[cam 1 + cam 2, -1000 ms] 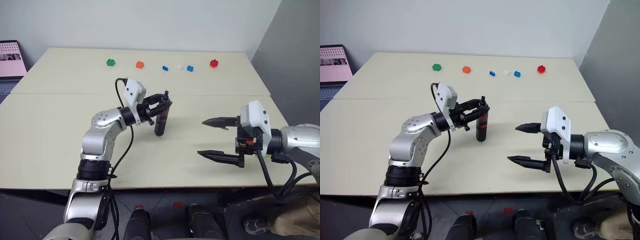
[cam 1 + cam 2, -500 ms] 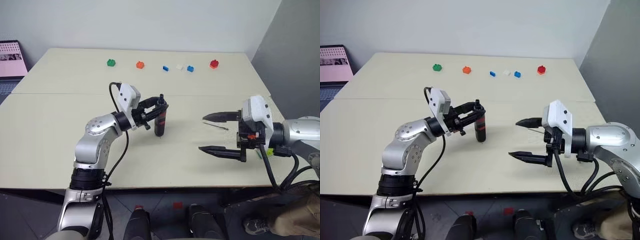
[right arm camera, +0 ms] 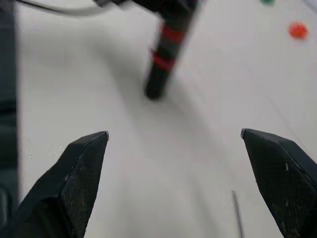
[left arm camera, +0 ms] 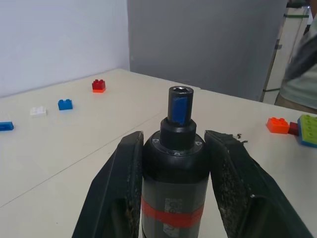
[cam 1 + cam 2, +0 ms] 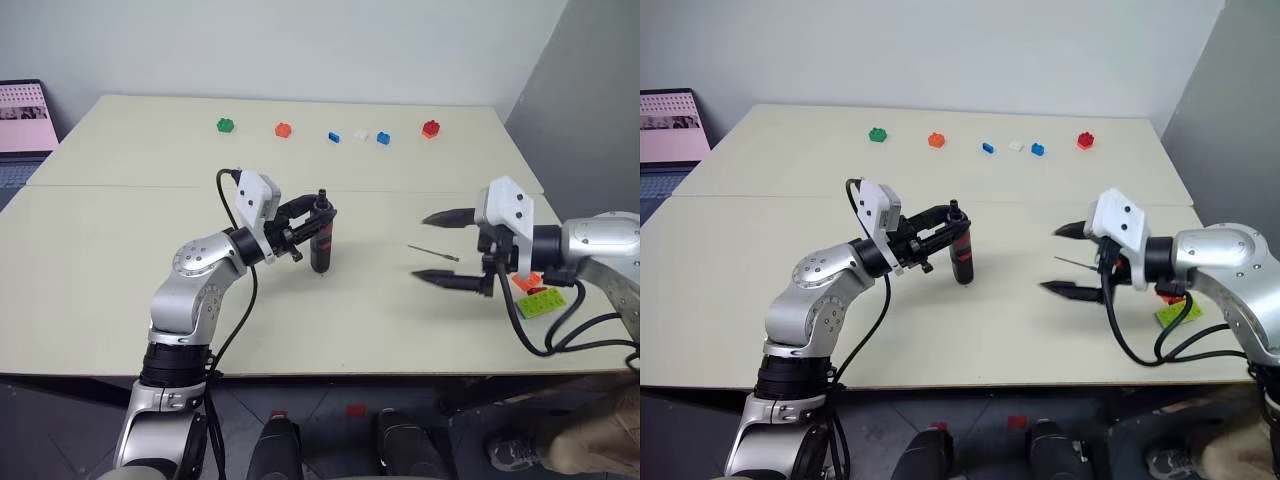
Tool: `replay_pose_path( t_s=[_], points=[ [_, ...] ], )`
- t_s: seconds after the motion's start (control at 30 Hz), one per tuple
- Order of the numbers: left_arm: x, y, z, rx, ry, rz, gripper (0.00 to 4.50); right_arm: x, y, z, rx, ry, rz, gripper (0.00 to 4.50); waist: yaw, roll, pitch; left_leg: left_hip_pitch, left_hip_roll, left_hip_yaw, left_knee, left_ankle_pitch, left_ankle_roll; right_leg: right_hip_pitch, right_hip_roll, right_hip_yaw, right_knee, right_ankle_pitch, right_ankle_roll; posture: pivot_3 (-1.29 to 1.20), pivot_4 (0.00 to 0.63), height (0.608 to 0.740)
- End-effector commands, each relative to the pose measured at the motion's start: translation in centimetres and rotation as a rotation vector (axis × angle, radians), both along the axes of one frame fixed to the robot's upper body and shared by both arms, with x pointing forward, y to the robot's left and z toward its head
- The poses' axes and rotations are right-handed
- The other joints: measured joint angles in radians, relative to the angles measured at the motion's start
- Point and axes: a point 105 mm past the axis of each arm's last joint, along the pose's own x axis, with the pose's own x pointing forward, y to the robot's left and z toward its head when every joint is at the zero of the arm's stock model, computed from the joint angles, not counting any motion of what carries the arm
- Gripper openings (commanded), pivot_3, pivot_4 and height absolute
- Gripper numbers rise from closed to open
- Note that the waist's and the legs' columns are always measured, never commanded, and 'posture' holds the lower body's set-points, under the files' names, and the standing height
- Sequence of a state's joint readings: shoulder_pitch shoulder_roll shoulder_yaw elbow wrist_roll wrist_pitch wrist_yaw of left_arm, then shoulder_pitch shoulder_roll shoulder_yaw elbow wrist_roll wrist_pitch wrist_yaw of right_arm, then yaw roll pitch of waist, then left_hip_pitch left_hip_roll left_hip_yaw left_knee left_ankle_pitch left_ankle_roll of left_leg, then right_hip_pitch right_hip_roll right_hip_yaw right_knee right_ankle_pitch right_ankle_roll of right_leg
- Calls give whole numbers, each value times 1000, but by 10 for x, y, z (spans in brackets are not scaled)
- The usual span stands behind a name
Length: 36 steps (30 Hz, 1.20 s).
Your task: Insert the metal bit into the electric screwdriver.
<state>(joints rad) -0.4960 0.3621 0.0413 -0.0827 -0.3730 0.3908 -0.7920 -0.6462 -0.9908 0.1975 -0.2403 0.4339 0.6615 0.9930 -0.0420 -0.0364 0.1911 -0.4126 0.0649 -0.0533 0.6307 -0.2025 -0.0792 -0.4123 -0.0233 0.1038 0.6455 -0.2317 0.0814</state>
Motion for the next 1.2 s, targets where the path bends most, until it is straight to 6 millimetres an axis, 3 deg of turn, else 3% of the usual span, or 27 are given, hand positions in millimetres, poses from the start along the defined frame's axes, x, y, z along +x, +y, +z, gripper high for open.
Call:
replay_pose_path(
  t_s=[0.03,0.33,0.63,0.73,1.2],
  points=[
    [-6,-14,-7,27,-6,-42,1581,32,-10,-12,-189,42,-45,4500,-7,0,0,0,0,0,-1,0,0,0,0,0,0,0,0,0,150,740],
    [-5,-18,-9,49,-39,-44,1580,77,-16,-57,-475,305,-11,4500,-15,1,0,-1,0,-1,-2,0,0,0,0,-1,-1,0,1,0,150,740],
    [-9,-15,-12,55,-48,-19,1580,97,-24,-69,-570,320,-78,4500,-17,2,1,-1,0,-1,-2,0,0,0,0,-2,0,3,5,0,150,740],
    [-9,-13,-11,58,-50,-9,1580,99,-27,-70,-582,325,-96,3993,-17,3,1,0,0,-2,-2,0,0,0,0,-2,1,3,5,0,150,740],
    [-13,-9,-16,64,-47,9,1580,96,-23,-78,-552,383,-117,526,-24,3,1,4,0,-2,-2,0,0,4,1,-1,1,1,1,0,150,740]
  ],
)
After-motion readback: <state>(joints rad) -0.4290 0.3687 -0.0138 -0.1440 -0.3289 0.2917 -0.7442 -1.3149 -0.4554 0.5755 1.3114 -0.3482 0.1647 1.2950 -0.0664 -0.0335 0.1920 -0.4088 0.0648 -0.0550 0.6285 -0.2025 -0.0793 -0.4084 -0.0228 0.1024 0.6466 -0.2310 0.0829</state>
